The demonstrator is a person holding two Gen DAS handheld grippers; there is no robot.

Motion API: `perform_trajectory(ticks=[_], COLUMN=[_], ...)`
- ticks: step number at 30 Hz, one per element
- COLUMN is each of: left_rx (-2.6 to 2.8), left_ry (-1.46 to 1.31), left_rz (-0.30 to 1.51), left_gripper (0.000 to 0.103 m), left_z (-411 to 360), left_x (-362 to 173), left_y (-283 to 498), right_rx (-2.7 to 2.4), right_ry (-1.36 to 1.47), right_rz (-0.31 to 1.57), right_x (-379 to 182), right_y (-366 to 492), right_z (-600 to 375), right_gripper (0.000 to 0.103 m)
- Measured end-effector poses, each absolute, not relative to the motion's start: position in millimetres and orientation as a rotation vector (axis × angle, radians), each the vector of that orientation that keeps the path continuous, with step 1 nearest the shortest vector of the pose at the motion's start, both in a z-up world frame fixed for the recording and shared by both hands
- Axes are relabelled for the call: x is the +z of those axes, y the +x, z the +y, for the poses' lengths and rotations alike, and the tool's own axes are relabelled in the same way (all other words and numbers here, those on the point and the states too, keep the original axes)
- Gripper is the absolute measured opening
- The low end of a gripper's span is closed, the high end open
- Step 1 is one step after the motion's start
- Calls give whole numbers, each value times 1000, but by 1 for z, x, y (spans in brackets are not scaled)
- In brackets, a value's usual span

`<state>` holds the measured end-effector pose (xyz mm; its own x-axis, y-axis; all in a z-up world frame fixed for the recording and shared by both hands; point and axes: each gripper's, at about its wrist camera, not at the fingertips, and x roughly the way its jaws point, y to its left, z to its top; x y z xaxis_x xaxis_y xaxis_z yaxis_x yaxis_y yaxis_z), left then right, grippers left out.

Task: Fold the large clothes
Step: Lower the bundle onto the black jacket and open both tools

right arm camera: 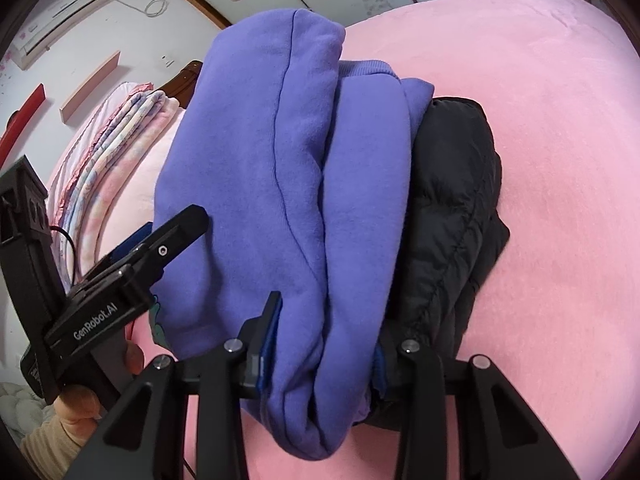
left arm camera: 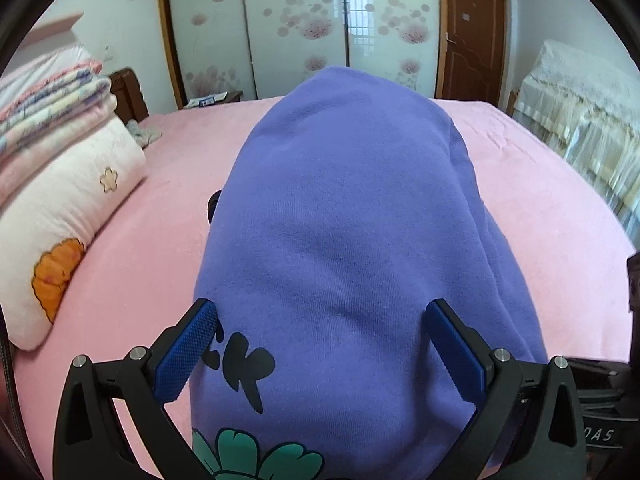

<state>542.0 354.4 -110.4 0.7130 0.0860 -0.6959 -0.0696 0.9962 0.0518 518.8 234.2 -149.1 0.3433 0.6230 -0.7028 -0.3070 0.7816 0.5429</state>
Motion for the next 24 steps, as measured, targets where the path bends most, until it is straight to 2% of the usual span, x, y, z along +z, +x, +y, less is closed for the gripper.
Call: perform_trajectory(ticks=[6, 10, 17, 24], left_rx=[102, 103, 134, 176], left_ry=[8, -34, -33, -157], left_rz=[765, 748, 694, 701], left_gripper=[102, 102, 102, 102], left_z=[349, 344, 301, 256], left_x=[-104, -95, -80, -71], left_y=[536, 525, 489, 444], right_rx=[623, 583, 580, 540], right_ry=[386, 344, 349, 307], right_rz=[1075, 1066, 976, 885], right_x=[-148, -139, -112, -85], right_y=[526, 522, 497, 452], right_z=[229, 221, 189, 136], right_gripper=[47, 67, 68, 68])
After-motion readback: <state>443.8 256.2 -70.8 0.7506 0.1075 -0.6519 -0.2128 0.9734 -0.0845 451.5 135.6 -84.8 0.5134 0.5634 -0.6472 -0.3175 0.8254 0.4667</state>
